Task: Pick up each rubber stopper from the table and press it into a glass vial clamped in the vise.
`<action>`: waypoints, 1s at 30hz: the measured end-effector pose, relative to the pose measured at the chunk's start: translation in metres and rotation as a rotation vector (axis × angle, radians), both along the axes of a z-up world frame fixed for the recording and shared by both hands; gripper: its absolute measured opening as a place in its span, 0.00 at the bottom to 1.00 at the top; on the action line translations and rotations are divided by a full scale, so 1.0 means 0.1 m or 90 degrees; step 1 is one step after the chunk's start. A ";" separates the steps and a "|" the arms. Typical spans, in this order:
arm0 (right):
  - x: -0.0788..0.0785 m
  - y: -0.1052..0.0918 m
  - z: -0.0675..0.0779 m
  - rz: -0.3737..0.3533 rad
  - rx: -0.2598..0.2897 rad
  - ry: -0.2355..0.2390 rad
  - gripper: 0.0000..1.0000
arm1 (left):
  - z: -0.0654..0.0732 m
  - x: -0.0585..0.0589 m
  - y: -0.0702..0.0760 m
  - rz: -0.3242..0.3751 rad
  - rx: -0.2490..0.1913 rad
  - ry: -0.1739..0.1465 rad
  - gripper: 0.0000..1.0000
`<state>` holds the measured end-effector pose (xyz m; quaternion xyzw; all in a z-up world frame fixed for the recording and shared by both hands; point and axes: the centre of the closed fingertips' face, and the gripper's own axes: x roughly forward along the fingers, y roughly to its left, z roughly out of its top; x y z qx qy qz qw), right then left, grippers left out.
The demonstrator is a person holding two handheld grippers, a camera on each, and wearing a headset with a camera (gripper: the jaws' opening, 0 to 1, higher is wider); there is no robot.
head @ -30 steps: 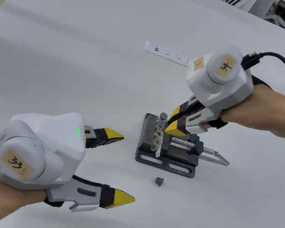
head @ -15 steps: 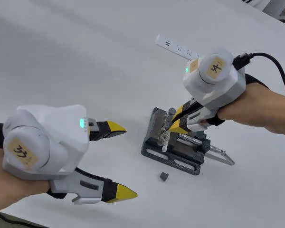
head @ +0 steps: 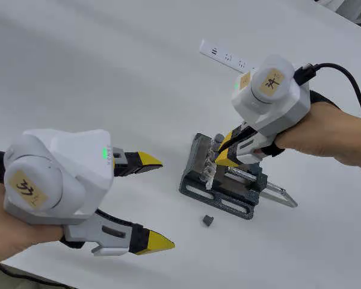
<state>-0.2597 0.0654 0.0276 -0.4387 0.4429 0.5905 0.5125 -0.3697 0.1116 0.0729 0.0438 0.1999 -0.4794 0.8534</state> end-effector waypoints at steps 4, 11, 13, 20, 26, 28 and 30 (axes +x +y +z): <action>0.00 0.01 -0.01 0.000 -0.004 0.002 0.05 | 0.00 0.00 0.00 0.001 -0.003 0.000 0.66; 0.00 0.01 -0.02 0.009 -0.020 -0.002 0.05 | 0.00 0.00 0.01 0.002 -0.006 0.000 0.66; -0.01 0.01 -0.01 0.014 -0.030 -0.007 0.05 | 0.00 0.00 0.00 0.001 -0.008 0.002 0.65; 0.00 0.02 -0.03 0.006 -0.045 -0.013 0.04 | 0.01 0.00 -0.04 -0.003 -0.010 0.001 0.64; 0.00 0.02 -0.04 -0.008 -0.050 0.003 0.04 | 0.02 0.02 -0.08 -0.006 -0.015 -0.001 0.63; -0.01 0.02 -0.04 -0.009 -0.051 0.006 0.04 | 0.05 0.04 -0.11 -0.006 -0.022 -0.001 0.62; -0.02 0.02 -0.03 -0.006 -0.049 0.007 0.05 | 0.07 0.05 -0.13 -0.009 -0.023 -0.003 0.62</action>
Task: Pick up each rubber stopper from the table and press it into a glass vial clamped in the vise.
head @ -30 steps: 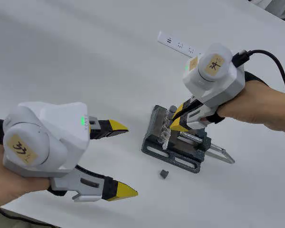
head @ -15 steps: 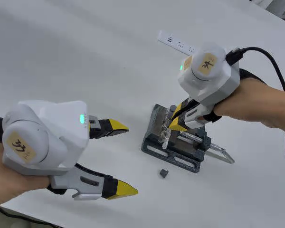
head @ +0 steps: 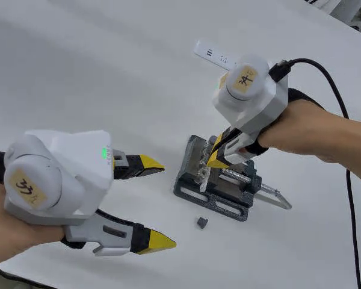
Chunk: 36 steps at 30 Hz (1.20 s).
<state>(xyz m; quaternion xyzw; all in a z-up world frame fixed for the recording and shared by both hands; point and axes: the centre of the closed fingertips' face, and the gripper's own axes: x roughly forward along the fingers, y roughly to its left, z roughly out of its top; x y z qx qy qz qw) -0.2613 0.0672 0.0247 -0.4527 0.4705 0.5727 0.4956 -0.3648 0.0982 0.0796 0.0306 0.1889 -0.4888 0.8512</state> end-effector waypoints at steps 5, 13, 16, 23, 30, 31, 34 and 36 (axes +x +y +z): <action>0.00 -0.01 0.00 0.028 0.009 -0.019 0.07 | 0.04 -0.03 -0.03 -0.012 0.006 -0.003 0.61; 0.02 0.00 0.01 0.022 0.023 -0.018 0.07 | 0.01 -0.07 0.01 -0.005 0.009 0.005 0.61; 0.01 0.00 0.01 0.022 0.024 -0.018 0.08 | 0.00 -0.08 0.00 -0.008 0.008 0.006 0.61; 0.01 0.00 0.01 0.013 0.032 -0.019 0.09 | 0.02 -0.06 -0.02 -0.009 0.004 0.004 0.61; 0.04 0.01 0.02 0.000 0.044 -0.025 0.10 | 0.01 -0.06 -0.01 -0.009 0.004 0.006 0.60; 0.04 0.01 0.03 -0.003 0.046 -0.025 0.10 | 0.00 -0.06 -0.01 -0.009 0.004 0.007 0.60; 0.05 0.01 0.05 -0.006 0.049 -0.026 0.11 | 0.00 -0.07 -0.02 -0.010 0.004 0.009 0.60; 0.03 0.02 0.08 -0.011 0.055 -0.024 0.11 | -0.01 -0.07 -0.02 -0.011 0.004 0.009 0.59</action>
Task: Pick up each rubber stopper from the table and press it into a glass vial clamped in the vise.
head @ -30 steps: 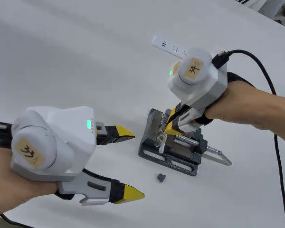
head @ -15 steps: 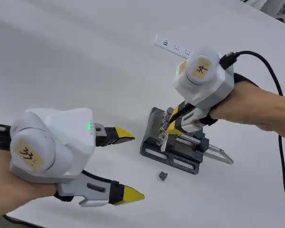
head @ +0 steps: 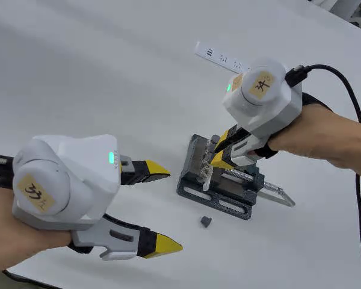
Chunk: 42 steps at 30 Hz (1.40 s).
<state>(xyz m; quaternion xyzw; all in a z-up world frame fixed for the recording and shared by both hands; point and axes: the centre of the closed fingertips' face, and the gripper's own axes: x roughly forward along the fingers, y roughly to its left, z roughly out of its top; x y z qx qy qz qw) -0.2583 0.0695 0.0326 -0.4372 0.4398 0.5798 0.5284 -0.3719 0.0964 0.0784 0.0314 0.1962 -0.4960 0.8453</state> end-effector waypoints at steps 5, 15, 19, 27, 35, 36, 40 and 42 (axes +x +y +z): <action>0.02 -0.01 0.05 -0.001 0.012 -0.005 0.09 | 0.00 0.01 0.00 0.002 -0.003 0.001 0.59; -0.02 -0.03 0.03 0.005 0.016 -0.003 0.03 | 0.01 0.00 -0.01 0.000 -0.002 0.001 0.59; -0.03 -0.03 0.03 0.006 0.017 0.000 0.02 | 0.00 0.00 -0.01 0.000 -0.004 0.002 0.59; -0.03 -0.03 0.00 0.006 0.017 0.003 0.02 | -0.01 0.00 0.00 0.000 -0.003 0.004 0.59; -0.02 -0.03 -0.01 0.006 0.018 0.005 0.02 | -0.02 0.00 0.01 -0.001 -0.005 0.008 0.57; -0.02 -0.03 -0.01 0.007 0.018 0.005 0.02 | -0.02 0.00 0.01 -0.001 -0.004 0.008 0.57; -0.02 -0.02 -0.01 0.013 0.016 0.009 0.02 | -0.02 0.01 0.02 0.000 -0.006 0.006 0.57; -0.01 -0.02 -0.01 0.011 0.015 0.014 0.02 | -0.01 0.02 0.02 0.000 -0.006 0.006 0.57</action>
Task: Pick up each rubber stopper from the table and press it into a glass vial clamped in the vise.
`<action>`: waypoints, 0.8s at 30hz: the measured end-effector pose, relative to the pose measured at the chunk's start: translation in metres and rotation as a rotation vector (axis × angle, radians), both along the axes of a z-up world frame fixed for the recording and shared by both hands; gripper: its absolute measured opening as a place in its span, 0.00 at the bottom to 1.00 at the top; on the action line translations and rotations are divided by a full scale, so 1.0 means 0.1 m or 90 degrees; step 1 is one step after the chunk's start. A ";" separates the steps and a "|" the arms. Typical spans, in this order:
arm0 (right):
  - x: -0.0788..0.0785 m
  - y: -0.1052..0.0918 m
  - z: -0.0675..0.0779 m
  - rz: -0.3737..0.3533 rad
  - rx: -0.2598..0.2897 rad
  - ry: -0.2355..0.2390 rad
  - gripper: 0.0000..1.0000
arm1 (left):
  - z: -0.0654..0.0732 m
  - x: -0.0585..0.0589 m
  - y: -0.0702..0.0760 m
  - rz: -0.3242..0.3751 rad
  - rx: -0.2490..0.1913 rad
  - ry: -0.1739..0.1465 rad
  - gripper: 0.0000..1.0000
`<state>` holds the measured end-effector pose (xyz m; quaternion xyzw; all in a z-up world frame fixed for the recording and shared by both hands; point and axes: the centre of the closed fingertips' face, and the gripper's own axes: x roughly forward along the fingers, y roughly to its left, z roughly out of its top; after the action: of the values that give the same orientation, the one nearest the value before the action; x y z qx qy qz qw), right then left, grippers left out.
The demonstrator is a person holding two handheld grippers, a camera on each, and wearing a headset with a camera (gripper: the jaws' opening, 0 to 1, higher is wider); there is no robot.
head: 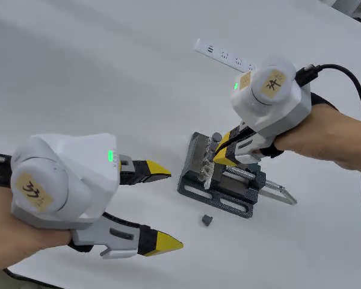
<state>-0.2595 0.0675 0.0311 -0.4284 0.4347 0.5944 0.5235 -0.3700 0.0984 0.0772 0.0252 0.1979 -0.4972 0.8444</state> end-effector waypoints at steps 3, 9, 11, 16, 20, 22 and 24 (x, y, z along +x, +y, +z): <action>-0.01 0.00 0.00 0.001 0.000 0.002 0.02 | 0.00 0.00 0.00 0.000 0.002 0.000 0.57; 0.00 0.00 0.00 -0.002 0.002 0.003 0.01 | 0.01 -0.01 -0.02 -0.001 0.003 0.000 0.56; 0.00 0.00 -0.01 -0.003 0.002 0.002 0.01 | 0.00 -0.01 -0.02 -0.001 0.002 0.001 0.57; -0.01 -0.01 -0.02 0.005 -0.001 -0.005 0.02 | 0.00 -0.01 -0.03 -0.001 0.002 0.000 0.57; 0.00 -0.01 -0.03 0.020 -0.011 -0.012 0.02 | 0.00 0.00 -0.03 0.001 0.000 -0.001 0.57; -0.01 -0.01 -0.03 0.023 -0.010 -0.014 0.02 | 0.00 0.01 -0.03 0.002 -0.002 -0.002 0.57; -0.01 -0.01 -0.03 0.018 -0.008 -0.014 0.02 | 0.01 0.01 -0.04 0.003 -0.003 -0.004 0.56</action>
<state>-0.2605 0.0666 0.0281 -0.4442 0.4269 0.5943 0.5169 -0.3687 0.0949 0.0784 0.0244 0.1944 -0.4957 0.8461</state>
